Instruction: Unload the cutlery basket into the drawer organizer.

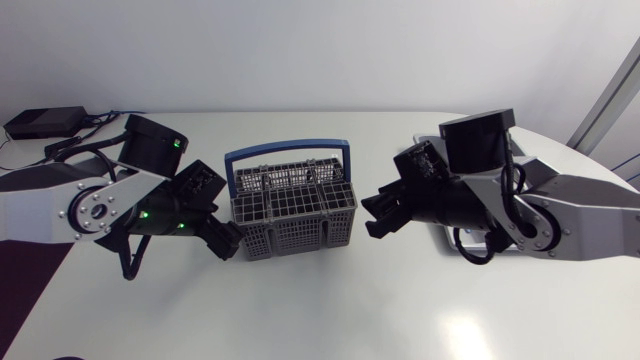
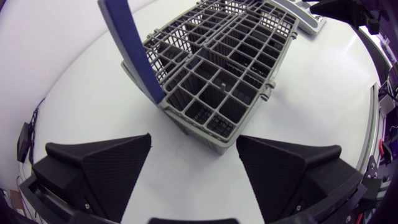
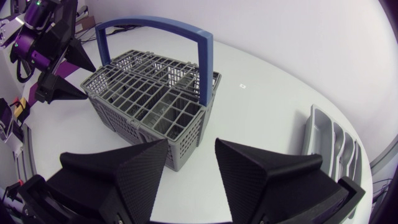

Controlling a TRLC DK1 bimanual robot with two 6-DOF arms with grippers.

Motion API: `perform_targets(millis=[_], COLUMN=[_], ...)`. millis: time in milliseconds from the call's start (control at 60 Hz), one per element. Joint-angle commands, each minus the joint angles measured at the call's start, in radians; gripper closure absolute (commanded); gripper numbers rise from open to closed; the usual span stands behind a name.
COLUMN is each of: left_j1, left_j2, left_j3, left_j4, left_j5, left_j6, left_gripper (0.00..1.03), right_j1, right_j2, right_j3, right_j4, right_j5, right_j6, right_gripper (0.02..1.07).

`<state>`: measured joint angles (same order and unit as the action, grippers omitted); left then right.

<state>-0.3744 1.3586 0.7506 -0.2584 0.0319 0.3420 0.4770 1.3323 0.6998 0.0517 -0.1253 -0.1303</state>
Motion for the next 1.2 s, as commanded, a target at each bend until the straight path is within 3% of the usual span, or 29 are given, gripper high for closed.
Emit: perform_targets(millis=[0, 350, 783, 1183], left_j1=[0.015, 0.054, 0.078, 0.084], left_j2=[0.033, 0.079, 0.125, 0.149], left_j3=[0.030, 0.087, 0.116, 0.127], left_j4=[0.013, 0.033, 0.047, 0.065], left_j5=[-0.001, -0.003, -0.004, -0.004], left_j6=[0.023, 0.026, 0.037, 0.038], left_gripper=[0.09, 0.09, 0.09, 0.09], right_j1=[0.008, 0.008, 0.043, 0.035], right_j2=[0.011, 0.021, 0.191, 0.294], right_j3=[0.010, 0.018, 0.141, 0.170], right_j4=[0.010, 0.008, 0.048, 0.054], right_j5=[0.010, 0.009, 0.003, 0.055], right_j6=[0.024, 0.024, 0.075, 0.069], right_gripper=[0.50, 0.50, 0.50, 0.51])
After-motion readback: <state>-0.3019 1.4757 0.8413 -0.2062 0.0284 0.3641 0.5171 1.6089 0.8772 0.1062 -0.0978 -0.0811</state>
